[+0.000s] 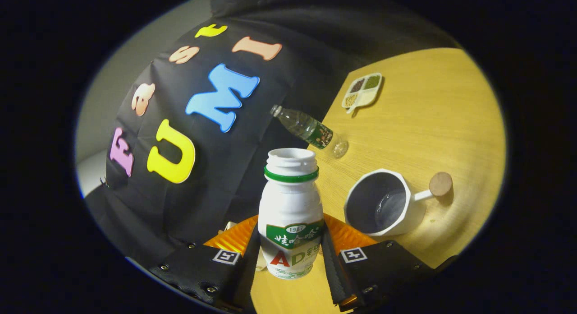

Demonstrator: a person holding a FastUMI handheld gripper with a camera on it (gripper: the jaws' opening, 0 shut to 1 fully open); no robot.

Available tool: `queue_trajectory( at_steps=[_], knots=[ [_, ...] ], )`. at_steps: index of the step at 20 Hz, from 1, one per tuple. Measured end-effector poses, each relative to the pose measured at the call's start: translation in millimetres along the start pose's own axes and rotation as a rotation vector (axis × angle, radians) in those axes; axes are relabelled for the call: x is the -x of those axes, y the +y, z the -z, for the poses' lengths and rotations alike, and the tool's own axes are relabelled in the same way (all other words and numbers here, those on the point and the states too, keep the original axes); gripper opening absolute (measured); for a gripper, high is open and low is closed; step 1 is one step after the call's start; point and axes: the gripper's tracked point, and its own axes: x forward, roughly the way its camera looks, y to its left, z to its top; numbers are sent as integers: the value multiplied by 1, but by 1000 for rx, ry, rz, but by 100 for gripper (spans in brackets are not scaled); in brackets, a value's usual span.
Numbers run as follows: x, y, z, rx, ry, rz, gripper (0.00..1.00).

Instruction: Take the bottle from table, then pour the juice into the cup, finally place the bottle on the coaster

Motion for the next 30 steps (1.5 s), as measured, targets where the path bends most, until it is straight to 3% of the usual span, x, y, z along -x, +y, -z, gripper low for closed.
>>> queue_trajectory(
  at_steps=[9,12,20,30],
  knots=[
    [-8,67,-12,744,-68,83,67],
    [-6,86,-8,901,-107,73,66],
    [-14,105,16,990,-78,50,66],
    [-15,125,-3,994,-103,80,66]
  ],
)
